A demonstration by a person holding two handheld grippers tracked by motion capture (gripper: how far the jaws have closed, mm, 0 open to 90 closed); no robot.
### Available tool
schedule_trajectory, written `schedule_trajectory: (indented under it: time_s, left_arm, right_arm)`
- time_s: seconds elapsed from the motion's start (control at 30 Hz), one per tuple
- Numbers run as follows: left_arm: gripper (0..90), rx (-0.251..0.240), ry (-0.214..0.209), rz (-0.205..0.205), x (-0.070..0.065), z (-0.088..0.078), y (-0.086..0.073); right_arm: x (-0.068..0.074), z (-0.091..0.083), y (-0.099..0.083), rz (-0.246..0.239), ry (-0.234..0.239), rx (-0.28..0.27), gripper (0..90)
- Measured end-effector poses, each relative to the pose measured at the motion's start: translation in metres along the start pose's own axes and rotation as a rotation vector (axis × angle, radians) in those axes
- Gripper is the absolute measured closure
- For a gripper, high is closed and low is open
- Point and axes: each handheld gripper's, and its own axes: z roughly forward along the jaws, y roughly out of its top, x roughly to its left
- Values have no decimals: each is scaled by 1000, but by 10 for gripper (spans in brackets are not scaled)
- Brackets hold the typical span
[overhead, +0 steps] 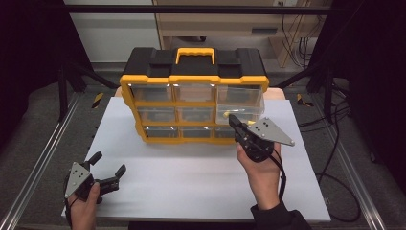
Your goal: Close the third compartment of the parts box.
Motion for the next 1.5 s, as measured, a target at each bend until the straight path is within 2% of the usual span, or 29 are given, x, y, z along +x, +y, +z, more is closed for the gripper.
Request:
schedule_trajectory:
  time_s: [0.3,0.5,0.83,1.1,1.2,1.27,1.5]
  left_arm:
    - [6,1,-1,2,0,0,0]
    - [6,3,-3,4,0,0,0]
    - [6,7,-5,7,-1,1,0]
    - [6,7,-7,6,0,1,0]
    - [6,8,-7,7,0,1,0]
    - [6,9,-6,10,-1,1,0]
    - [6,14,-8,21,-2,1,0]
  right_arm:
    - [-1,1,1,-7,5,3,900]
    - [-9,1,1,-1,-20,11,900]
    - [-15,7,4,7,-31,35,900]
    - [-19,15,8,-7,-46,49,900]
    - [-19,17,9,-5,-47,54,900]
    - [-20,17,9,13,-36,62,900]
    - [-20,20,13,-12,-49,78,900]
